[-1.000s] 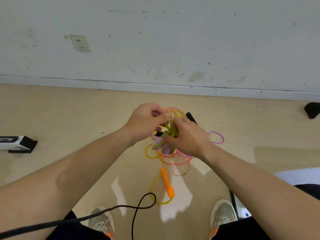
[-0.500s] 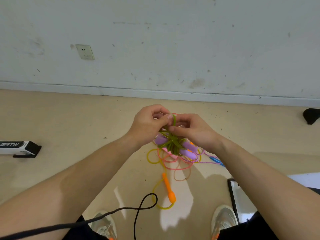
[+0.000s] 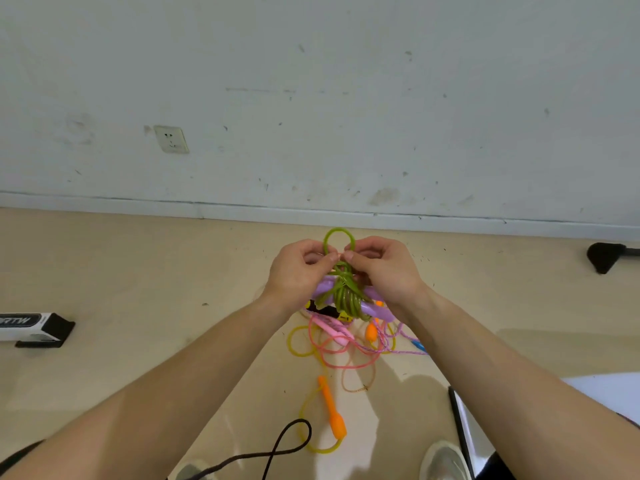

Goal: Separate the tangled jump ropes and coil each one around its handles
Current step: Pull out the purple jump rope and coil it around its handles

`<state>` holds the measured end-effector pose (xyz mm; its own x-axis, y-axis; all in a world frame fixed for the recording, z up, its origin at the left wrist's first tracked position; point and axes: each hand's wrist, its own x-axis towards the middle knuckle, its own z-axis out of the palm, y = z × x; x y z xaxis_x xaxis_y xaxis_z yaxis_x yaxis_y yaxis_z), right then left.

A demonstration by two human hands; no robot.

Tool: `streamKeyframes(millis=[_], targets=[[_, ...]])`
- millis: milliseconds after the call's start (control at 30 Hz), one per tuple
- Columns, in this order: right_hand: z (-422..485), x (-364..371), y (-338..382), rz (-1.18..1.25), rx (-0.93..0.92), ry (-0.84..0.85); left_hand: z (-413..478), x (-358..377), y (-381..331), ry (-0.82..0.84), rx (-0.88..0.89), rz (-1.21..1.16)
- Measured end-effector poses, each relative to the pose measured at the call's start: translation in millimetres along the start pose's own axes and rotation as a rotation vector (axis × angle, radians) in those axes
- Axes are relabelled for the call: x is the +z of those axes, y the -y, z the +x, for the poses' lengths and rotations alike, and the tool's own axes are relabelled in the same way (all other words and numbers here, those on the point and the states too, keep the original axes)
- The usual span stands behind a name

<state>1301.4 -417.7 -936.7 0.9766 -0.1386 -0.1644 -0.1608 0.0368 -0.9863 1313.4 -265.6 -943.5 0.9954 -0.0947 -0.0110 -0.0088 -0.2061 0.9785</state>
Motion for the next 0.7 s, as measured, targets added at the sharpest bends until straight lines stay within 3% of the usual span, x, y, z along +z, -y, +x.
streamKeyframes(millis=[233, 533, 700], targets=[[58.3, 14.1, 11.5, 0.099, 0.051, -0.094, 56.3, -5.8, -9.4, 0.001, -0.140, -0.136], [201.9, 33.7, 26.6, -0.104, 0.030, 0.042, 185.7, -18.3, 9.1, -0.075, -0.148, -0.115], [234.3, 41.4, 84.3, -0.136, 0.066, 0.068, 228.6, -35.0, -39.2, -0.088, -0.199, -0.093]])
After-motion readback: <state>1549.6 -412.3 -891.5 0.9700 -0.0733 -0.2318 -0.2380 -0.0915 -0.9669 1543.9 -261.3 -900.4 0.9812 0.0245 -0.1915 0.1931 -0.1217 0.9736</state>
